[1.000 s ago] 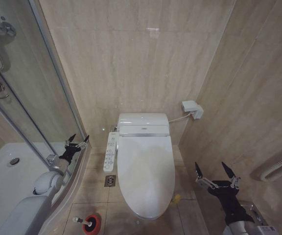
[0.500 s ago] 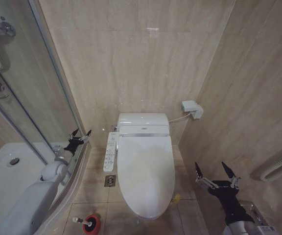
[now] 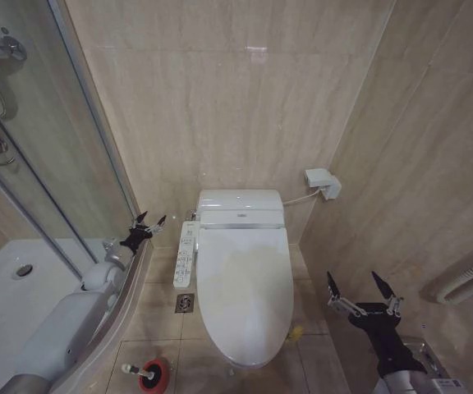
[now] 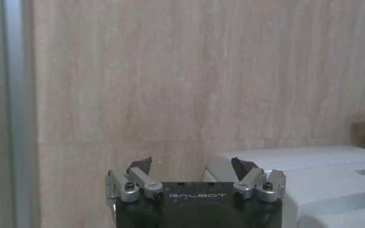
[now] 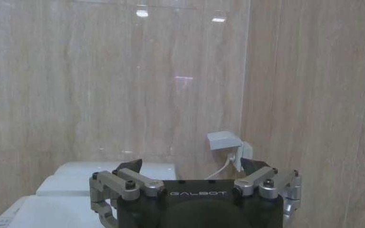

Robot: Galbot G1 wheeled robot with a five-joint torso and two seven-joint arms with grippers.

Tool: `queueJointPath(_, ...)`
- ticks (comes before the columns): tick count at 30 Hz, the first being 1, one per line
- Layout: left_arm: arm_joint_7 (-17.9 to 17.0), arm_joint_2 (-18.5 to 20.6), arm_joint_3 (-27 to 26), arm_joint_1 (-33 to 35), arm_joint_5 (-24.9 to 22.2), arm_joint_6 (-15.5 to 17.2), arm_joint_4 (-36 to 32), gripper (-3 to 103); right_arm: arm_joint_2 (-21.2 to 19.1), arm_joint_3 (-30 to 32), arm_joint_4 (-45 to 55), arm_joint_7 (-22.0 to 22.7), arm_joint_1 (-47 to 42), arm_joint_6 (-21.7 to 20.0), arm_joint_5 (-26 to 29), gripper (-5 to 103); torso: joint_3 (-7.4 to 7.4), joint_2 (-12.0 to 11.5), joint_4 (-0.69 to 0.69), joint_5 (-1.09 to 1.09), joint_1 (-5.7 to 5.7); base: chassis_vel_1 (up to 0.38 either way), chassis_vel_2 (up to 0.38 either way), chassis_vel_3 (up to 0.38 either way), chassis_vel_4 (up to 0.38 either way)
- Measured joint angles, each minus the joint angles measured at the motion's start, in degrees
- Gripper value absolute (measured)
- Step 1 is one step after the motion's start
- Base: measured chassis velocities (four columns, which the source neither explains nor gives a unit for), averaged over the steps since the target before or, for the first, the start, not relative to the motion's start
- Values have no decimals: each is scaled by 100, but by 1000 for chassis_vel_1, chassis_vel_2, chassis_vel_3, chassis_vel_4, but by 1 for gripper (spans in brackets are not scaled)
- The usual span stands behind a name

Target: Open the toilet lid, clean the toilet bowl with a toilet brush, close the toilet lid, and flush.

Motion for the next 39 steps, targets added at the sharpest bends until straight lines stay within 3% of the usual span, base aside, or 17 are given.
queueJointPath(2, 40, -13, 64, -68, 7, -25, 63, 90, 0, 0, 0, 0, 0, 0, 0, 100, 0, 0, 0, 0, 0, 0, 0, 0, 0)
queueJointPath(3, 66, -30, 125, -140, 10, -44, 129, 83, 0, 0, 0, 0, 0, 0, 0, 100, 0, 0, 0, 0, 0, 0, 0, 0, 0)
queueJointPath(8, 167, -83, 257, -321, 13, -162, 380, 83, 0, 0, 0, 0, 0, 0, 0, 100, 0, 0, 0, 0, 0, 0, 0, 0, 0)
queueJointPath(9, 200, -92, 291, -360, 15, -225, 461, 56, 0, 0, 0, 0, 0, 0, 0, 100, 0, 0, 0, 0, 0, 0, 0, 0, 0)
queueJointPath(16, 492, 41, 404, -476, 21, -375, 663, 56, 0, 0, 0, 0, 0, 0, 0, 100, -1, 1, 0, 0, 0, 0, 0, 0, 0)
queueJointPath(17, 556, 48, 414, -499, 22, -410, 746, 30, 0, 0, 0, 0, 0, 0, 0, 100, -1, 1, 1, 0, 0, 0, 0, 0, 0)
queueJointPath(24, 783, -7, 439, -612, 3, -468, 998, 30, 0, 0, 0, 0, 0, 0, 0, 100, 0, 1, 0, -1, 0, 0, 0, 0, 0)
queueJointPath(25, 800, -16, 456, -631, 3, -468, 1024, 3, 0, 0, 0, 0, 0, 0, 0, 100, -1, 1, 0, 0, 0, 0, 0, 0, 0)
queueJointPath(39, 640, -239, 733, -1006, 3, -563, 1492, 0, 0, 0, 0, 0, 0, 0, 0, 100, 0, 1, 0, 0, 0, 0, 0, 0, 0)
